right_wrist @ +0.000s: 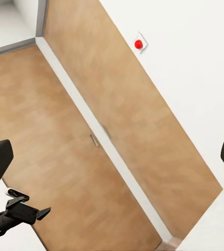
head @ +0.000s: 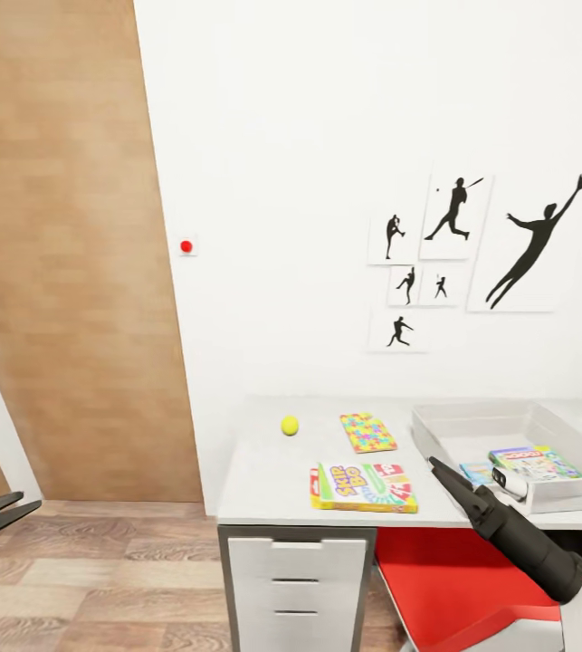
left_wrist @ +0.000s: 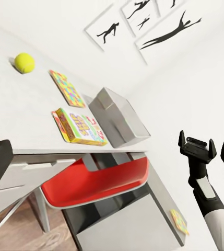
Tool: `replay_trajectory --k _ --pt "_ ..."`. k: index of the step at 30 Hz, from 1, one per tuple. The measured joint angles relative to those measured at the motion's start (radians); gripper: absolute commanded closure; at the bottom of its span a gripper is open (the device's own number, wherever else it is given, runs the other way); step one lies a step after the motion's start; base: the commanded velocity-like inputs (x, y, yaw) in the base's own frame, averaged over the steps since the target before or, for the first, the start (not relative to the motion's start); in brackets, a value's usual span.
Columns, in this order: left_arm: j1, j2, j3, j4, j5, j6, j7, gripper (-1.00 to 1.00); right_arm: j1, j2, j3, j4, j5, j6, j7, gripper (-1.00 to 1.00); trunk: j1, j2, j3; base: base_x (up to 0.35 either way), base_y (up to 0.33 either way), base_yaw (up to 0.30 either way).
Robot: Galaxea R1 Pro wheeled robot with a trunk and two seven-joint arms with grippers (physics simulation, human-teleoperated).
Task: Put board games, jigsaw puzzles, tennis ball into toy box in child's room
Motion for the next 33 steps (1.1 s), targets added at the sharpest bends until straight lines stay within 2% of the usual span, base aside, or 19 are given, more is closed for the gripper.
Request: replay_trajectory --k 13,21,24,27,28,29,33 --pt "0.0 0.0 0.0 0.0 0.0 0.0 0.0 -1.0 0.0 0.002 0.001 0.0 0.002 0.0 -0.002 -1.0 0.0 0.0 0.0 0.025 0.143 0.0" --pt "0.0 -0.007 -0.005 0.001 -0.003 0.003 0.0 -1.0 0.0 0.003 0.002 0.0 0.004 0.001 -0.068 -1.0 0.0 0.0 0.0 0.007 0.01 0.0" --pt "0.0 -0.008 -0.007 0.001 -0.008 0.004 0.004 -1.0 0.0 0.003 0.017 -0.001 0.004 0.002 -0.099 -1.0 0.0 0.0 0.0 0.001 0.002 0.0" --pt "-0.001 -0.01 -0.006 0.002 -0.024 0.01 0.096 -1.0 0.0 0.0 0.049 -0.002 0.004 0.005 -0.135 -1.0 0.0 0.0 0.0 0.0 0.0 0.0" --pt "-0.001 -0.012 -0.006 0.002 -0.03 0.013 0.15 -1.0 0.0 -0.003 0.065 -0.002 0.005 0.006 -0.154 -1.0 0.0 0.0 0.0 0.0 0.0 0.0" --pt "-0.004 -0.017 -0.006 0.002 -0.032 0.017 0.242 -1.0 0.0 -0.006 0.09 -0.002 0.005 0.009 -0.186 -1.0 0.0 0.0 0.0 0.0 0.0 0.0" --pt "-0.007 -0.027 -0.006 0.002 -0.034 0.02 0.306 -1.0 0.0 -0.006 0.114 -0.002 0.005 0.01 -0.215 -1.0 0.0 0.0 0.0 0.0 0.0 0.0"
